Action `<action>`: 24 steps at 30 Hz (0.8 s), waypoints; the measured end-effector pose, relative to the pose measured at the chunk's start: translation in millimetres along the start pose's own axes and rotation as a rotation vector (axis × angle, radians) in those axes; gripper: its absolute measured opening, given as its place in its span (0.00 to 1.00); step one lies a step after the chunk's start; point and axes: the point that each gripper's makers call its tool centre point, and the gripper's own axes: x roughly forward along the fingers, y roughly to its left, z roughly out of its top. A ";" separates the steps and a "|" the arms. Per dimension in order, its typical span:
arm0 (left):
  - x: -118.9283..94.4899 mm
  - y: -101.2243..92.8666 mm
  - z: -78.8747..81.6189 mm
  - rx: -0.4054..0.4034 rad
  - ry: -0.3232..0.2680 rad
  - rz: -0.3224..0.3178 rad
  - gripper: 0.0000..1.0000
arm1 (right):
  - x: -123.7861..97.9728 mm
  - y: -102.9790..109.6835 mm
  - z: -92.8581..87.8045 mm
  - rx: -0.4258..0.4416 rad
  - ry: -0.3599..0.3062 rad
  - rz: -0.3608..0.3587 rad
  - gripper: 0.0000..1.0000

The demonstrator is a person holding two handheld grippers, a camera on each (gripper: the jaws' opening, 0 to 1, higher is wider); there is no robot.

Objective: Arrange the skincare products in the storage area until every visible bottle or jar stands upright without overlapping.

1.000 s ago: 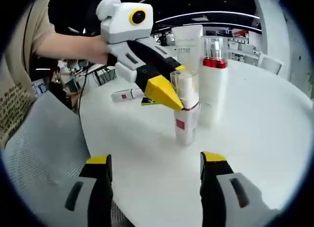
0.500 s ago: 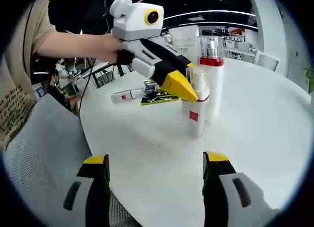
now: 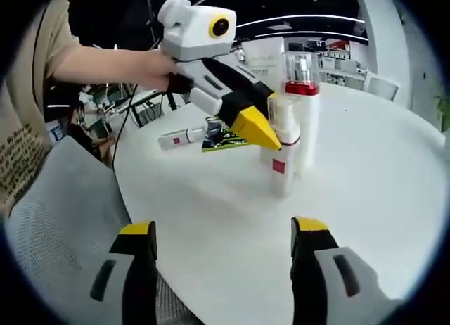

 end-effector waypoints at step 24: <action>-15.5 -7.4 -10.5 -0.046 0.048 0.028 0.37 | -2.7 5.3 7.3 -0.012 -0.009 -0.016 0.80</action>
